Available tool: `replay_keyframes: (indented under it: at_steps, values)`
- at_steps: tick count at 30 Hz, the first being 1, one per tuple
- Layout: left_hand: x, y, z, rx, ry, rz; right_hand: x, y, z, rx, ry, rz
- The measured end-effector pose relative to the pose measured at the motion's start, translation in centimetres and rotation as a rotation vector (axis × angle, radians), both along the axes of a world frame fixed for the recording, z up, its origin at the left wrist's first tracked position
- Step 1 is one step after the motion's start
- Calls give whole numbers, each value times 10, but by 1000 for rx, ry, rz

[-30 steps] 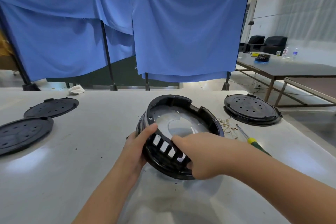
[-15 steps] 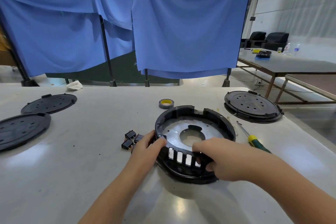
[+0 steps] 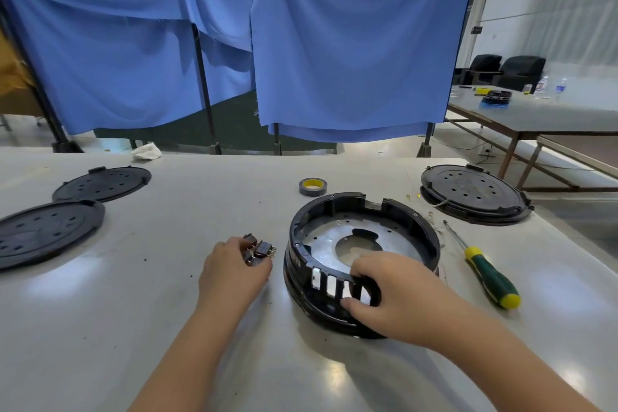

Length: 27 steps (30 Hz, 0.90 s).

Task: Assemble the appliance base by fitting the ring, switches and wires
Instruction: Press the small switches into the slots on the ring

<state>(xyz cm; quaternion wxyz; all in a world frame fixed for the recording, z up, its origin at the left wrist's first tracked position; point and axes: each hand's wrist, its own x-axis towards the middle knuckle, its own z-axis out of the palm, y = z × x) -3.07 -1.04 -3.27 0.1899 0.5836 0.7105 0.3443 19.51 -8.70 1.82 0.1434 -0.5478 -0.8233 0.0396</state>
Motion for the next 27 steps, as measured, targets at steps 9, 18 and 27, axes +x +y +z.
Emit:
replay_keyframes:
  at_steps: [9,18,27]
  values:
    - [7,-1,-5,-26,217,-47,-7,-4,-12,127,-18,67]
    - [3,-3,9,162,-217,4,-8,-11,-14,130,19,123]
    - [30,-35,32,454,-409,-271,-8,-12,-12,140,373,60]
